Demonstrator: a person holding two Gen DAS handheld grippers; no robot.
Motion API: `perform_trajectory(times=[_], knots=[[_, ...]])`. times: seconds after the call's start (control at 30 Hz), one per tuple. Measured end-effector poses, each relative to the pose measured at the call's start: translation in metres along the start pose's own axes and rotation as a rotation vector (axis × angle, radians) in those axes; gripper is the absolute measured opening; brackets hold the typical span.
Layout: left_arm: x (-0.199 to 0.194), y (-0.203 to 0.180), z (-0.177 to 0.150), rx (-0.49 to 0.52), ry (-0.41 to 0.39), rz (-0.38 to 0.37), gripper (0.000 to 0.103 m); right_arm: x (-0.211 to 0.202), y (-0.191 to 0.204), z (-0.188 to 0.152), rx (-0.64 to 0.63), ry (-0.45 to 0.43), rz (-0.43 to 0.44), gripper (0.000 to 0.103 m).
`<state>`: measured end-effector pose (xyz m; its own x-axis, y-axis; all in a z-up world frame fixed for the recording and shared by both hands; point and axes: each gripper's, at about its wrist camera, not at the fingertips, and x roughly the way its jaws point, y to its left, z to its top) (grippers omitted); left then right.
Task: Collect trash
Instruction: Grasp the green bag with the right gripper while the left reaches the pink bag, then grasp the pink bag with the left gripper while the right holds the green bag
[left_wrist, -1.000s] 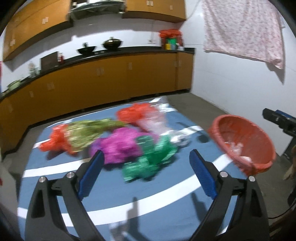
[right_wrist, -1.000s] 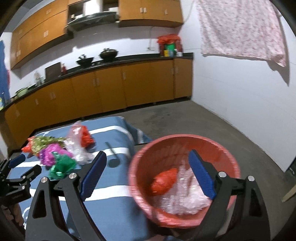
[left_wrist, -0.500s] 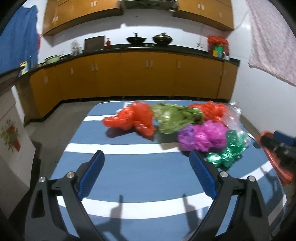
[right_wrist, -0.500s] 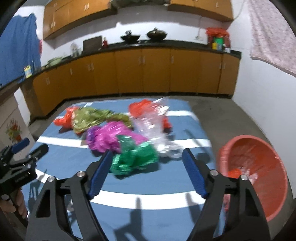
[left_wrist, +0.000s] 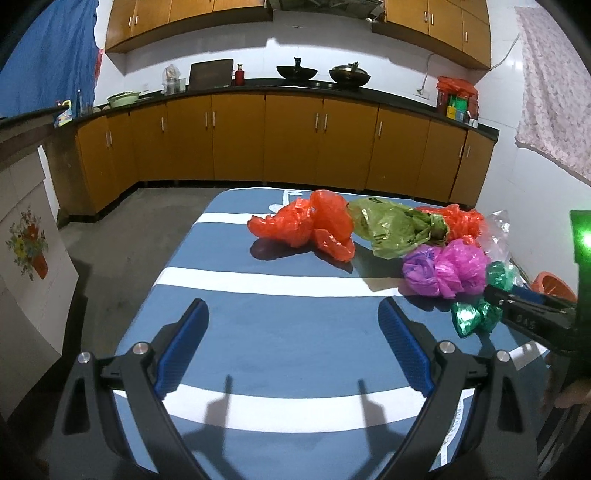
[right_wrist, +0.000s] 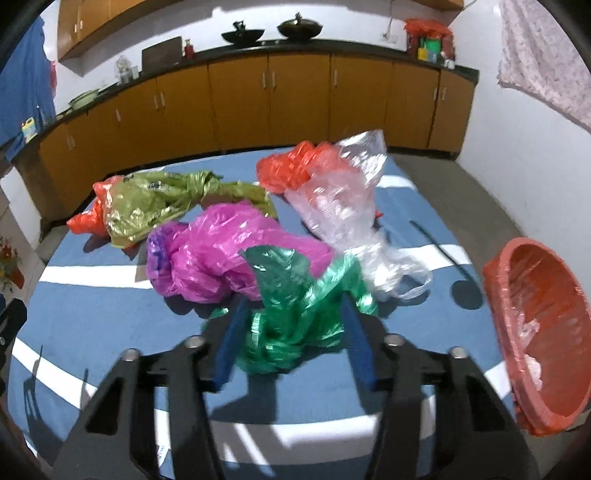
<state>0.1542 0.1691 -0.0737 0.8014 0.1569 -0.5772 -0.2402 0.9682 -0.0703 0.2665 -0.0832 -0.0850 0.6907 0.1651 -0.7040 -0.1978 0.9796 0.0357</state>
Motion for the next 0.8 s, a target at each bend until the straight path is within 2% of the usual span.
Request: perform_trajectory(times=[0.03,0.13,0.3,0.53,0.7,0.8], knots=[[0.000,-0.001,0.000,0.001,0.000,-0.005,0.091,-0.001,0.001,0.000,-0.008,-0.001,0.011,0.027],[0.000,-0.007,0.001,0.009,-0.002,-0.024,0.091,-0.007,0.003,-0.003,-0.038,-0.007,0.021,0.016],[0.002,-0.023,0.003,0.041,-0.003,-0.064,0.090,-0.023,-0.006,-0.010,-0.042,-0.023,0.046,0.009],[0.011,-0.066,0.017,0.079,0.001,-0.165,0.089,-0.054,-0.039,-0.025,-0.016,-0.062,0.033,0.008],[0.030,-0.113,0.032,0.111,0.023,-0.260,0.076,-0.067,-0.067,-0.029,0.033,-0.076,0.001,0.008],[0.046,-0.140,0.038,0.140,0.045,-0.279,0.073,-0.071,-0.082,-0.031,0.059,-0.079,-0.008,0.008]])
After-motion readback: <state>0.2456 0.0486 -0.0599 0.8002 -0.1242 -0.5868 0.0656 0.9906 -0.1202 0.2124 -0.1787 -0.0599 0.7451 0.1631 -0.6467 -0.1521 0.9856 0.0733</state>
